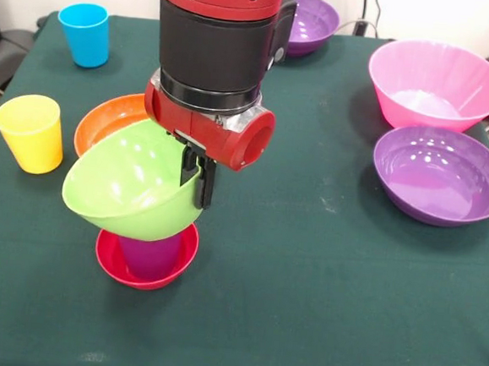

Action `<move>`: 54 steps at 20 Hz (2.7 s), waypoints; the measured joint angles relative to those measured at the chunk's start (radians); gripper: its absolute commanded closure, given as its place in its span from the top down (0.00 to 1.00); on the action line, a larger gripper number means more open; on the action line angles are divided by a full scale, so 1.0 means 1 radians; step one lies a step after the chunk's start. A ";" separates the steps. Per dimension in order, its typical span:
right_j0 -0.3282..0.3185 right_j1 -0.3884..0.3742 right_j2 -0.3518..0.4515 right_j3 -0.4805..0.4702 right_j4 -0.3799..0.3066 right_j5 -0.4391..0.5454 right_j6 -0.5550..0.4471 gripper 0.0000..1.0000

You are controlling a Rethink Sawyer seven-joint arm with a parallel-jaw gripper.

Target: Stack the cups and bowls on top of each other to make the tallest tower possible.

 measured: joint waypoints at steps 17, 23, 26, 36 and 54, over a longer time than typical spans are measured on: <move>0.000 -0.005 0.008 -0.054 -0.008 0.133 0.000 0.00; 0.000 -0.010 0.011 -0.061 -0.012 0.143 -0.012 0.00; 0.000 -0.010 0.013 -0.071 -0.014 0.143 -0.029 0.00; -0.014 -0.008 0.025 -0.108 -0.018 0.143 -0.075 0.00; -0.033 -0.002 0.041 -0.134 -0.027 0.143 -0.113 0.00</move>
